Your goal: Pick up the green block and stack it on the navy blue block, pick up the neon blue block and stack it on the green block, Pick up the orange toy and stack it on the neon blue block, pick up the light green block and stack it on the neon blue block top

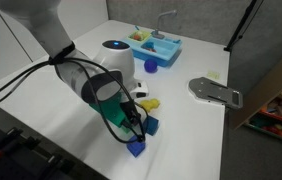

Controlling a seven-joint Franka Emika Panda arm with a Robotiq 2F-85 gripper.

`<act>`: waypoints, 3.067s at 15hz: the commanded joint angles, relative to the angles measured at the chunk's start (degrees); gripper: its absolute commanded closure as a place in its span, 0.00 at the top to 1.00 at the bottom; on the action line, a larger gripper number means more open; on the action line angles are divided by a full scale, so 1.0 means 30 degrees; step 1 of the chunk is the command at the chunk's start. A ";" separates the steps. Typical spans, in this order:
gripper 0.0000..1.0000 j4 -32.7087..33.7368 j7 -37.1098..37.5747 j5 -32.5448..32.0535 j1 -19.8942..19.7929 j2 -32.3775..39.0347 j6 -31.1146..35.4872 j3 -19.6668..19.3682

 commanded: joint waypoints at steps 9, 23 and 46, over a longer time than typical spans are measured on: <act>0.31 0.1451 -0.0779 0.0133 -0.0431 -0.3741 -0.3323 -0.0378; 0.31 0.4237 -0.0776 -0.0024 -0.0805 -0.1629 -0.5058 -0.1293; 1.00 0.1412 -0.0528 -0.0268 -0.0180 -0.2972 -0.4515 -0.1756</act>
